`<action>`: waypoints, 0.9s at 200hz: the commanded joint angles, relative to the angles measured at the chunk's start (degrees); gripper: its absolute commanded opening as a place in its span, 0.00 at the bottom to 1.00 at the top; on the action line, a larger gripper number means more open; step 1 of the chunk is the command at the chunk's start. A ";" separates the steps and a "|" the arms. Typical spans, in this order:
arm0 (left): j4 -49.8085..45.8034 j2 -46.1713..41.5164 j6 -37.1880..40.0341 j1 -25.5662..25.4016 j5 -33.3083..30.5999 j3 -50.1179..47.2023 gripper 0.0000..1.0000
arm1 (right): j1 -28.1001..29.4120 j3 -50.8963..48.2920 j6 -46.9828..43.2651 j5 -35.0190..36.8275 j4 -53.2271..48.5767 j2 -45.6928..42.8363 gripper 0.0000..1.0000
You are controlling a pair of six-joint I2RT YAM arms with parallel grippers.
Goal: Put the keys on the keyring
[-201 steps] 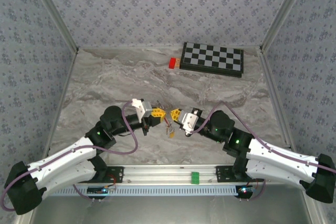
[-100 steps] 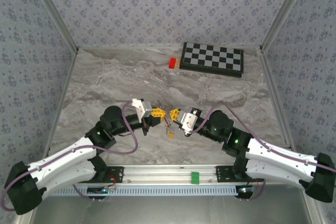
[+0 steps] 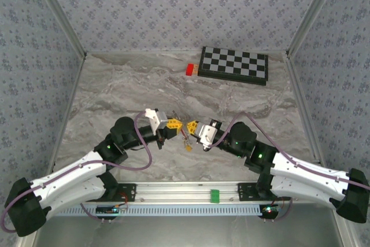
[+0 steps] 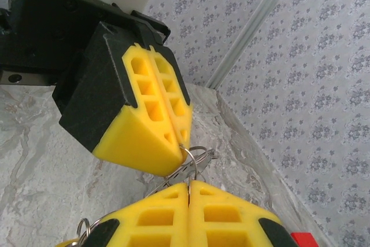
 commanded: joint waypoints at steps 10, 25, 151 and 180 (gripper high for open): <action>2.07 -0.46 -0.72 -0.29 -2.42 0.29 0.00 | 0.81 -0.57 -0.62 0.72 -1.13 -0.68 0.00; 2.05 -0.69 -0.72 -0.33 -3.31 0.20 0.00 | 0.92 -0.74 -0.57 0.93 -1.48 -0.68 0.00; 4.32 -0.80 -1.38 -0.35 -2.75 -0.68 0.00 | 0.46 -3.25 3.02 1.88 0.01 -2.05 0.25; 5.39 0.36 -1.64 -0.30 -2.84 -0.42 0.00 | -1.38 -3.31 9.56 2.48 -1.52 -5.04 0.28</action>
